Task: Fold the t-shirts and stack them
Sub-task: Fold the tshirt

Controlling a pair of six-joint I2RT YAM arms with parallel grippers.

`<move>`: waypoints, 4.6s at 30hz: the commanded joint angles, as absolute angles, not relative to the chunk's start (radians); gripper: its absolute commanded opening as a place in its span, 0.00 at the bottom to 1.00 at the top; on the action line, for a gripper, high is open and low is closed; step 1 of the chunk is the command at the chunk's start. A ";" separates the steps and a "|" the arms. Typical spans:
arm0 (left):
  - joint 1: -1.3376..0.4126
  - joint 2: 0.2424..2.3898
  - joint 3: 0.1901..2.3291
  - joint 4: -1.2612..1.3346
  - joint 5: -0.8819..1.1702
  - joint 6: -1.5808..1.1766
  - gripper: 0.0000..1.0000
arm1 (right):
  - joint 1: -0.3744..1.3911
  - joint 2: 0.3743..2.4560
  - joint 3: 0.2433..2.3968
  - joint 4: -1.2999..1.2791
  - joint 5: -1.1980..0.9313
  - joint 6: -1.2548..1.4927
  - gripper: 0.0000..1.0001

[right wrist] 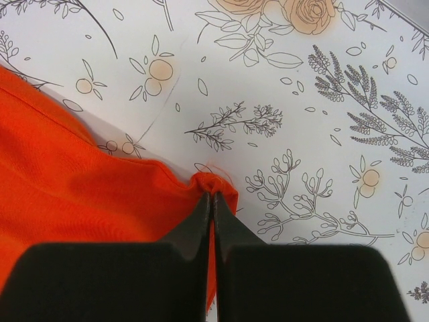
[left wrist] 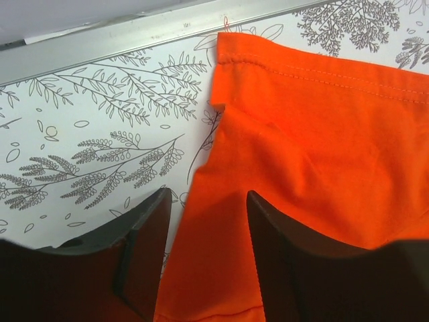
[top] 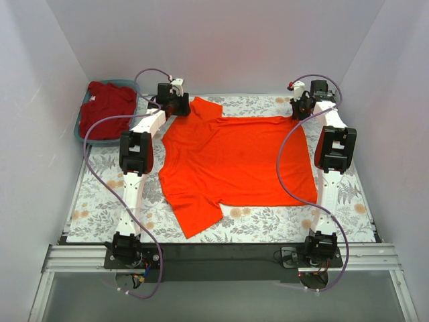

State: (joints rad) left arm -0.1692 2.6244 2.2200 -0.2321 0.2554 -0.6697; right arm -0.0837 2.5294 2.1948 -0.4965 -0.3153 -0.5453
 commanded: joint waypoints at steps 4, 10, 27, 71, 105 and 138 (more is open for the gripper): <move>-0.167 2.663 2.328 -0.253 0.298 -0.652 0.47 | -0.086 2.508 2.161 -0.509 -0.304 -0.548 0.01; -0.190 2.703 2.358 -0.267 0.273 -0.608 0.47 | -0.086 2.500 2.158 -0.509 -0.301 -0.551 0.01; -0.203 2.637 2.284 -0.324 0.189 -0.610 0.12 | -0.086 2.493 2.158 -0.509 -0.298 -0.558 0.01; -0.133 2.023 1.529 0.101 0.387 -0.554 0.00 | -0.152 2.165 1.856 -0.436 -0.449 -0.600 0.01; -0.166 1.755 1.180 -0.095 0.305 -0.606 0.00 | -0.179 2.098 1.707 -0.511 -0.463 -0.747 0.01; -0.160 1.867 1.393 -0.302 0.391 -0.589 0.40 | -0.183 2.066 1.781 -0.621 -0.466 -0.784 0.49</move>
